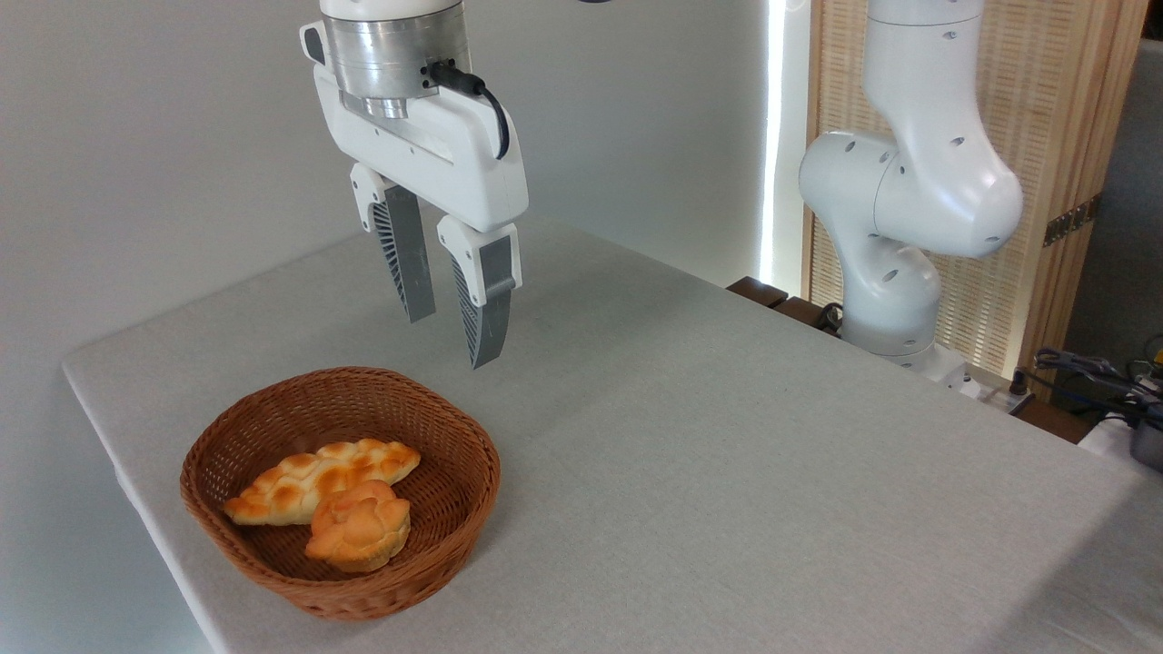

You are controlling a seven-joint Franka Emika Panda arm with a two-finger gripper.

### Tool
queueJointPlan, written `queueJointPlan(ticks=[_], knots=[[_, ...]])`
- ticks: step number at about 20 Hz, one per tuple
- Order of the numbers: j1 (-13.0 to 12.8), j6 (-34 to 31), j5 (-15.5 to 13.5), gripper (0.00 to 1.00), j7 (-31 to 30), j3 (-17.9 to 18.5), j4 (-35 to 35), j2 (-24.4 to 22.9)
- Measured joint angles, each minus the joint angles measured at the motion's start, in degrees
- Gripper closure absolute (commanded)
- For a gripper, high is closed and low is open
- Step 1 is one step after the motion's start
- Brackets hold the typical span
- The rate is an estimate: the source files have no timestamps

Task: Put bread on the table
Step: 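Lower the open gripper into the basket over the round orange bun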

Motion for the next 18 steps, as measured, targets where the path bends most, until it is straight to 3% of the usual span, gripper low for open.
queueJointPlan(ticks=[11, 18], knots=[[-0.3, 2.1, 0.0, 0.00, 0.1, -0.3, -0.1, 0.8], [-1.4, 19.4, -0.1, 0.00, 0.0, -6.4, -3.4, 5.1]])
